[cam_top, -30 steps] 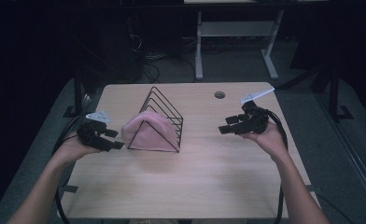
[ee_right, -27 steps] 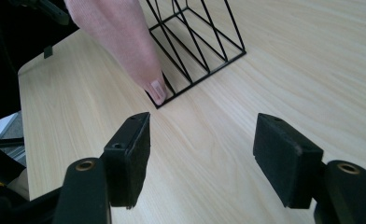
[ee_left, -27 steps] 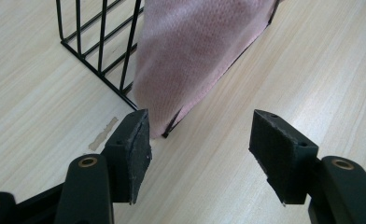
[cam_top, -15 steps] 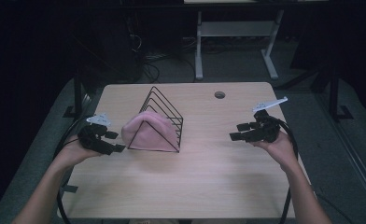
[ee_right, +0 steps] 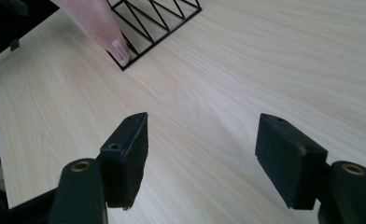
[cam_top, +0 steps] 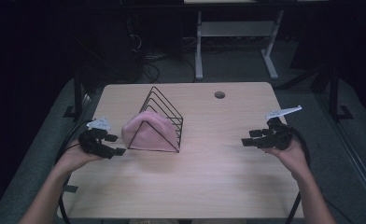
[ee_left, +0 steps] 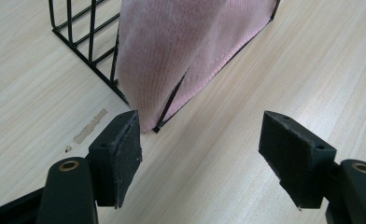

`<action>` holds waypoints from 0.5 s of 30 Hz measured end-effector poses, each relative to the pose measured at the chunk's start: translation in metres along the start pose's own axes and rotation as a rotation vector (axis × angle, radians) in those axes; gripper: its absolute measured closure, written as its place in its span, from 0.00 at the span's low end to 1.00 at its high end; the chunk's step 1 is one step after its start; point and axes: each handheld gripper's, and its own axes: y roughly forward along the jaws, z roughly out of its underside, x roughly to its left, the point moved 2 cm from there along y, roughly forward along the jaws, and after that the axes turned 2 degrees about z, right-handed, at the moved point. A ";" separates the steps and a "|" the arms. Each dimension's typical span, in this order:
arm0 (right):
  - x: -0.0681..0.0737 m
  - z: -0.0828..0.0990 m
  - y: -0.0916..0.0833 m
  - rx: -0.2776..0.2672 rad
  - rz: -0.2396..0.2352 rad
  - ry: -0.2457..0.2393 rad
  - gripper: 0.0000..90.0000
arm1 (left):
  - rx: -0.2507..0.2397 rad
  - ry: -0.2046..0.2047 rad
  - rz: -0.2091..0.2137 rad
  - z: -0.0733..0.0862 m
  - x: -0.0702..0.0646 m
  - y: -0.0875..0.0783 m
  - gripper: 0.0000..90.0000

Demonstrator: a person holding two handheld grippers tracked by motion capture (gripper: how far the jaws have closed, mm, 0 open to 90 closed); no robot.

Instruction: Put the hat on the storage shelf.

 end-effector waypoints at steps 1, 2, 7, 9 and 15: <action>-0.001 0.003 0.000 0.001 0.004 0.000 0.38 | -0.005 -0.007 0.001 0.001 -0.001 0.001 0.32; -0.002 0.005 0.000 0.002 0.004 0.006 0.38 | -0.002 -0.003 -0.003 0.002 -0.001 0.002 0.32; -0.004 0.017 0.000 0.018 0.016 0.020 0.36 | -0.025 -0.030 -0.001 0.009 -0.002 0.002 0.32; -0.004 0.021 -0.002 0.022 0.020 0.028 0.36 | -0.028 -0.037 -0.005 0.011 -0.003 0.002 0.32; -0.006 0.034 -0.005 0.008 0.029 0.037 0.35 | -0.044 -0.041 -0.013 0.014 -0.006 0.003 0.31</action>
